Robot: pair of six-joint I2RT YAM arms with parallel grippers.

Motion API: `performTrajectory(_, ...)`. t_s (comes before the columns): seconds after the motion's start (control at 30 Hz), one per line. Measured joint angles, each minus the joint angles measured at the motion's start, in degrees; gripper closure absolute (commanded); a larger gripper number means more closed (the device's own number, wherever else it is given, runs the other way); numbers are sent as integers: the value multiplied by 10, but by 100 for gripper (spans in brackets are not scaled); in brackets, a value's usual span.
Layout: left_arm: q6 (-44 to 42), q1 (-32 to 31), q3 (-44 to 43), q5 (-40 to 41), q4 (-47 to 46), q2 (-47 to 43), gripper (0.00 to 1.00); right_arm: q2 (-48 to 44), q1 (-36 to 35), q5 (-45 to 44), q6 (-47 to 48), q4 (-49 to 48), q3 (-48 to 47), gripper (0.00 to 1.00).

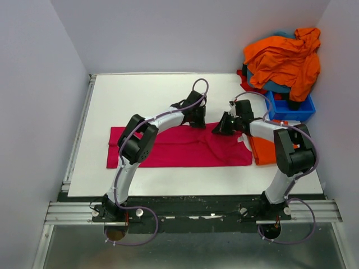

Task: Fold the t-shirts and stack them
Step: Fold the other side of the tshirt into a rectangle

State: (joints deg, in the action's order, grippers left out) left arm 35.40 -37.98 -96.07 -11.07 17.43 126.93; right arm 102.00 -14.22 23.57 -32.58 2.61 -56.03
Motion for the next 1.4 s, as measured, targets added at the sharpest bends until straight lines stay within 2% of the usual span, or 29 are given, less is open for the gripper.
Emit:
performTrajectory(0.23, 0, 0, -16, 3, 20, 11, 100, -12, -13, 140, -36, -64, 100, 99)
performTrajectory(0.43, -3, 0, -23, 14, 31, 16, 100, -104, -68, 210, -57, -64, 153, 99)
performTrajectory(0.53, -6, 0, -28, 17, 38, 16, 100, -157, -66, 195, -40, -30, 137, 99)
performTrajectory(0.63, -9, 0, -29, 21, 40, 16, 100, -179, -57, 141, -15, 8, 106, 99)
performTrajectory(0.87, -11, 0, -30, 23, 47, 16, 100, -144, -19, 24, 12, 48, 78, 99)
performTrajectory(1.0, -13, 0, -38, 23, 51, 16, 100, -92, -22, 28, 10, 37, 88, 99)
performTrajectory(1.17, -15, 0, -40, 23, 51, 16, 100, -91, -57, 75, -17, 5, 157, 99)
performTrajectory(1.33, -16, 0, -40, 23, 52, 16, 100, -165, -126, 109, -52, -5, 223, 99)
performTrajectory(1.4, -16, 0, -40, 23, 52, 16, 100, -210, -132, 113, -56, 7, 230, 99)
